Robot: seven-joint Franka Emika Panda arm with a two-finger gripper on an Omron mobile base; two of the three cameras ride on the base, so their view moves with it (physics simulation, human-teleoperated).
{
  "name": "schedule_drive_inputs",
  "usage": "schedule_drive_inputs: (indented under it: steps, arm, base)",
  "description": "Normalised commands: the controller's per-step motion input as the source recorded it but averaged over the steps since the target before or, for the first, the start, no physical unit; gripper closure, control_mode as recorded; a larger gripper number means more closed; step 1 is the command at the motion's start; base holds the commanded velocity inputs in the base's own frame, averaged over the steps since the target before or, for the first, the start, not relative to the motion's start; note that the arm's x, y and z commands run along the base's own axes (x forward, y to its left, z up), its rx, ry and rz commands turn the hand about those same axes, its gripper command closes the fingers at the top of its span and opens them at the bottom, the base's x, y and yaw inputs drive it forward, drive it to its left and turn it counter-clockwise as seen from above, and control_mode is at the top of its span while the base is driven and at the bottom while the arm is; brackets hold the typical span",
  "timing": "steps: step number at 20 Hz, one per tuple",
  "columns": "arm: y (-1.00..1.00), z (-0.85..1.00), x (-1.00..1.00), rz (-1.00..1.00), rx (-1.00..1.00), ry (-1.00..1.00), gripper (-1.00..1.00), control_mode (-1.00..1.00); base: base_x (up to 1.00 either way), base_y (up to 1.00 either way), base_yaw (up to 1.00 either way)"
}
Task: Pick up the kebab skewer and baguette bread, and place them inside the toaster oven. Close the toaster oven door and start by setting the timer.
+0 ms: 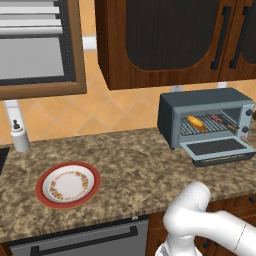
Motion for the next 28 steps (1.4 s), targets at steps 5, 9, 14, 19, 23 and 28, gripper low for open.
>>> schedule_drive_inputs:
  steps: [5, 9, 14, 19, 23, 28]
  arm:
    - [0.03, 0.31, 0.19, 0.00, 0.00, -0.12, -1.00, -1.00]
    - [0.04, 0.03, 0.25, 0.00, 0.01, -0.01, -1.00, -1.00]
    - [0.17, 0.03, 0.27, 0.02, 0.00, -0.02, -1.00, -1.00]
    - [0.02, -0.13, 0.02, 0.01, 0.00, 0.00, -1.00, -1.00]
    - [0.02, -0.38, -0.11, 0.00, 0.00, 0.01, -1.00, -1.00]
    - [0.20, -0.26, 0.09, 0.00, 0.00, 0.02, -1.00, -1.00]
  base:
    - [0.00, 0.00, 0.00]
    - [0.00, 0.00, 0.00]
    - [0.00, 0.00, 0.00]
    - [0.00, 0.00, 0.00]
    - [0.00, 0.00, 0.00]
    - [0.00, 0.00, 0.00]
